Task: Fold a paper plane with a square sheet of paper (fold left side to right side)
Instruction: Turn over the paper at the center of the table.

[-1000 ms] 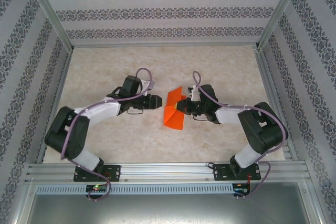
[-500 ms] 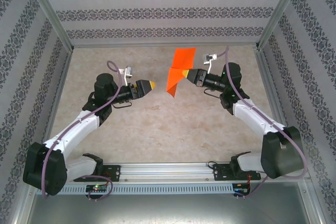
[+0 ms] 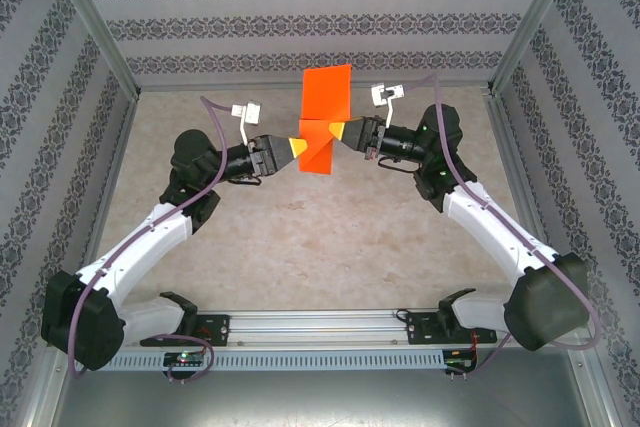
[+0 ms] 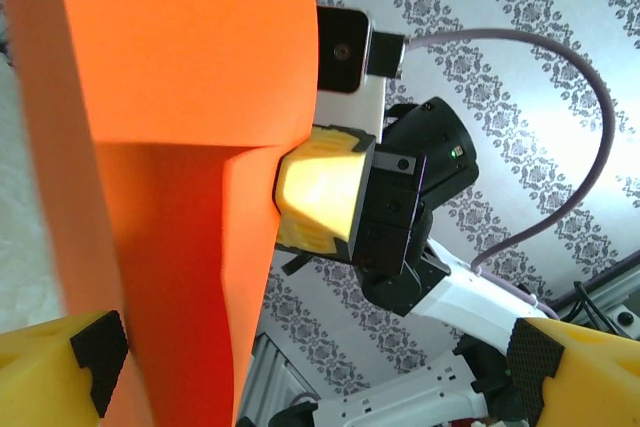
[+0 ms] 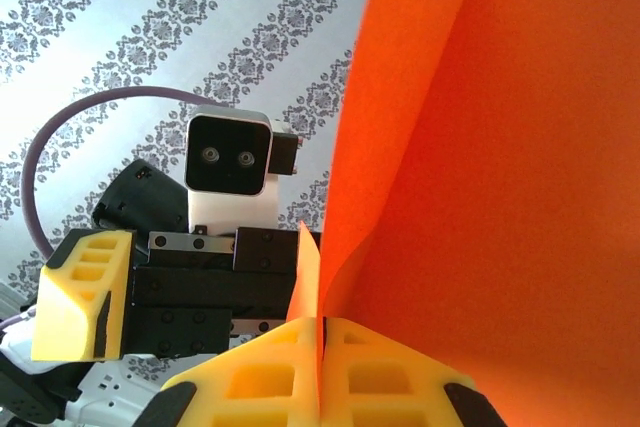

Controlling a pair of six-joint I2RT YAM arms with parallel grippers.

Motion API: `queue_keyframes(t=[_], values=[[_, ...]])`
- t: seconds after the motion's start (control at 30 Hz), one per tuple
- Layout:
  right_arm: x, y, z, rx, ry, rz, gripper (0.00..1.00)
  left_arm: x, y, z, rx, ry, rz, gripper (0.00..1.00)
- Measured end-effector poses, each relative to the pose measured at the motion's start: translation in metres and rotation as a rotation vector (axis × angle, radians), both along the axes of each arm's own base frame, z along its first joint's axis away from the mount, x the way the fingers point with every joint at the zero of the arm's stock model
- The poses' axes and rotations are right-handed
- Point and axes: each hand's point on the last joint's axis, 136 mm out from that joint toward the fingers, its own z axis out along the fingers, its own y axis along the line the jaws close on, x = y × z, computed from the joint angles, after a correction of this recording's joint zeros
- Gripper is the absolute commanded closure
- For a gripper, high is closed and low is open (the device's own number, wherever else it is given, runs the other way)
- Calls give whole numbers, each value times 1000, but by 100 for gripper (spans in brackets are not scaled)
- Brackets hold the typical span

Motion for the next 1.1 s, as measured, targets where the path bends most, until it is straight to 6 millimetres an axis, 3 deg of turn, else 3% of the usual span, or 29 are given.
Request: queue_keyframes(t=[0.17, 0.37, 0.6, 0.8, 1.1], values=[[0, 0, 2, 2, -4, 2, 100, 0, -2, -5, 11, 18, -2, 1], [-7, 6, 9, 21, -19, 26, 100, -5, -14, -11, 19, 29, -43, 14], [-10, 7, 14, 34, -29, 34, 100, -5, -16, -12, 27, 15, -41, 19], [-16, 4, 21, 42, -49, 35, 100, -5, -15, -12, 24, 16, -41, 36], [-17, 4, 20, 38, -40, 34, 99, -8, -14, -8, 19, 3, -41, 69]])
